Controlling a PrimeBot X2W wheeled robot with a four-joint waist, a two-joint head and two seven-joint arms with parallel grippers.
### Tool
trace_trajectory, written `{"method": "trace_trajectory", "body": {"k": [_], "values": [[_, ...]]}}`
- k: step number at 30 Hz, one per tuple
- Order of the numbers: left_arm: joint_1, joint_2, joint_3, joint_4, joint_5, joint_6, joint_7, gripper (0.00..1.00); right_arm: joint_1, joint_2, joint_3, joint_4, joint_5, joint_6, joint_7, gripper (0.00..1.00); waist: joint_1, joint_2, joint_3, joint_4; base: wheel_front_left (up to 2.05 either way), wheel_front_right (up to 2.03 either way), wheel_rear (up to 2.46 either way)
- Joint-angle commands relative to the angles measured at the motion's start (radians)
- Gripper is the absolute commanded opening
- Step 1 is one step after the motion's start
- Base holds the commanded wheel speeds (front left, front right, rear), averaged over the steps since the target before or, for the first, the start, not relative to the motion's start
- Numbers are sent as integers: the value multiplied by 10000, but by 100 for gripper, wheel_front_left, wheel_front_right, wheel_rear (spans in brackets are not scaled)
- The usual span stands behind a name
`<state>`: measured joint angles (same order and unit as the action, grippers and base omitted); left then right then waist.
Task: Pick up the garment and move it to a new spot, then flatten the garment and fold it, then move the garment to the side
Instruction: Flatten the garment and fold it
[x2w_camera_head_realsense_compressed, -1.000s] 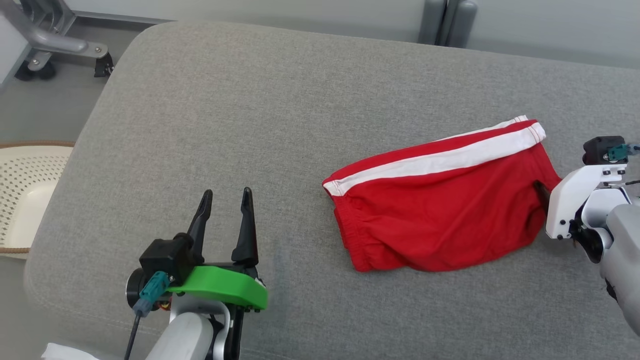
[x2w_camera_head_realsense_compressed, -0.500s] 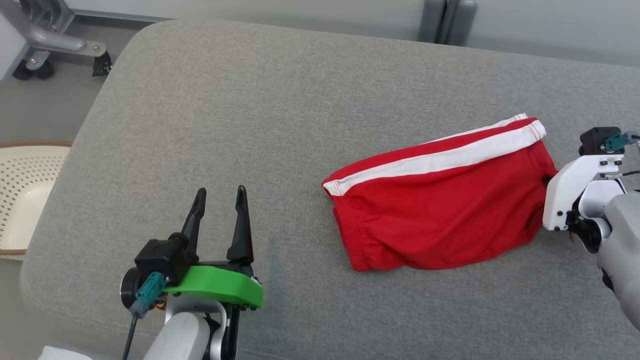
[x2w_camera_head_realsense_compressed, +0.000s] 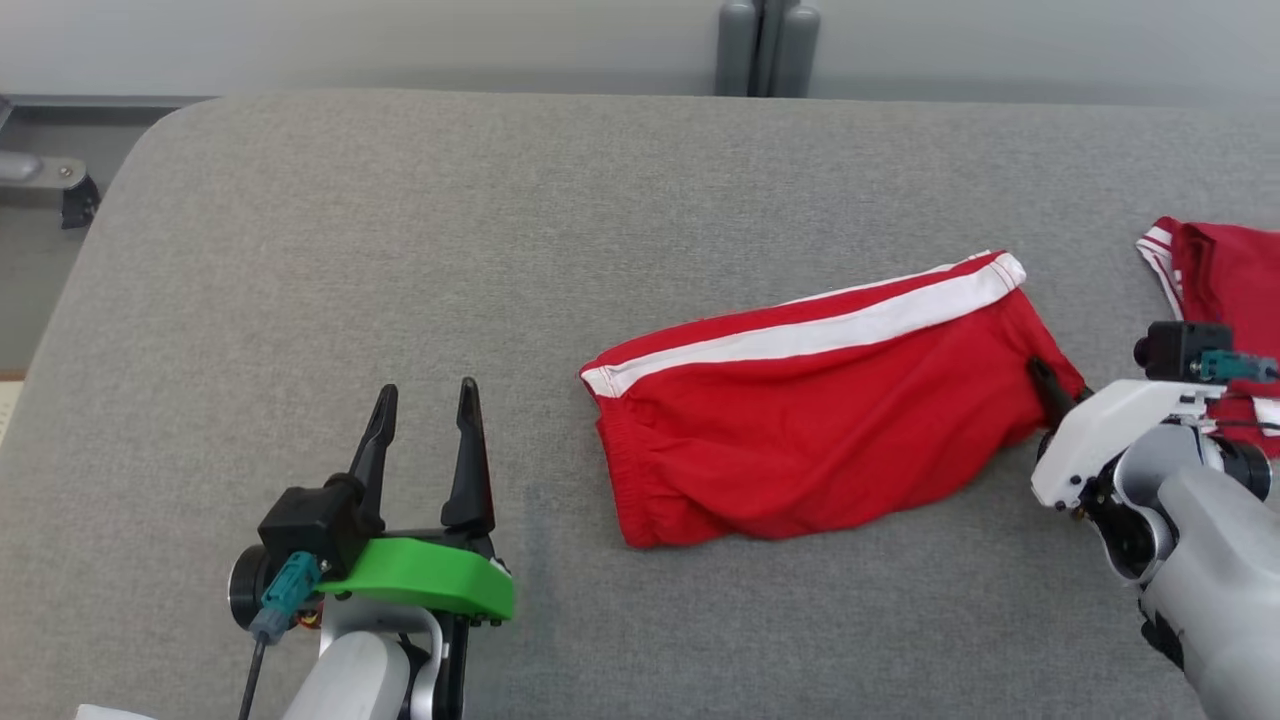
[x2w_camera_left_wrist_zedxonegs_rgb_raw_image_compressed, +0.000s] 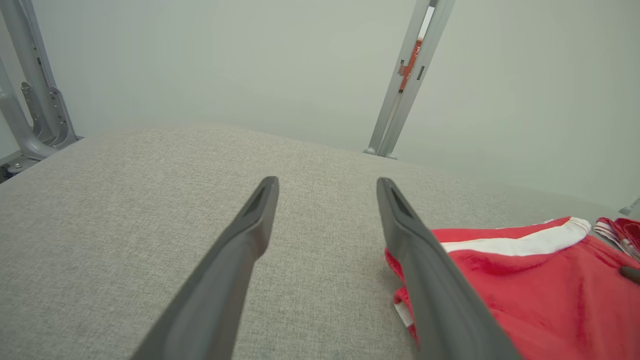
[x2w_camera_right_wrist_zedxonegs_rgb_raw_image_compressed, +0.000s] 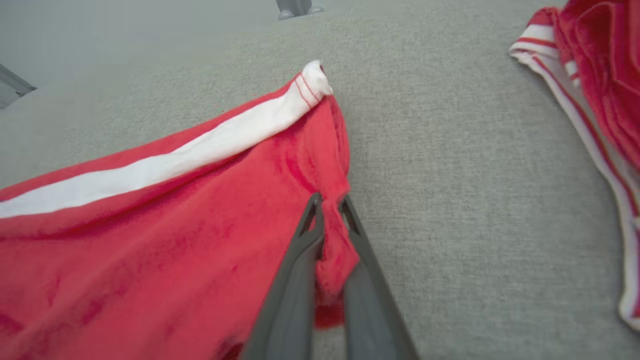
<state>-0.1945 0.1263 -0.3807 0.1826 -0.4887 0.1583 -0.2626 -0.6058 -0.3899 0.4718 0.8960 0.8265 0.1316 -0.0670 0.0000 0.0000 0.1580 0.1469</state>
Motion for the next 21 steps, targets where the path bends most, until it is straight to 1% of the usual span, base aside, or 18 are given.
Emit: {"method": "trace_trajectory", "body": {"k": [1, 6, 8, 12, 17, 21], "values": [[152, 54, 52, 11, 76, -12, -26, 100, 367, 47, -73, -159, 129, -16, -263, 0, 0, 0, -215, -540, 0, 0, 0], [204, 111, 125, 12, 89, 35, -26, 100, 1199, 318, -477, -590, 397, -15, -1095, 0, 0, 0, -297, -1004, 0, 0, 0], [211, 133, 148, 18, 79, 56, -26, 100, 1412, 501, -556, -654, 415, -15, -1216, 0, 0, 0, -316, -1139, 0, 0, 0], [157, 165, 135, 61, 73, 51, -26, 100, 1560, 657, -681, -696, 287, -15, -1300, 0, 0, 0, -330, -1274, 0, 0, 0], [57, 149, 85, 148, 52, 10, -26, 100, 1455, 786, -801, -840, 80, -13, -1389, 0, 0, 0, -366, -1221, 0, 0, 0], [84, 102, 136, 213, 9, 20, -26, 100, 1393, 832, -744, -1358, -184, -12, -1473, 0, 0, 0, -485, -1007, 0, 0, 0]]}}
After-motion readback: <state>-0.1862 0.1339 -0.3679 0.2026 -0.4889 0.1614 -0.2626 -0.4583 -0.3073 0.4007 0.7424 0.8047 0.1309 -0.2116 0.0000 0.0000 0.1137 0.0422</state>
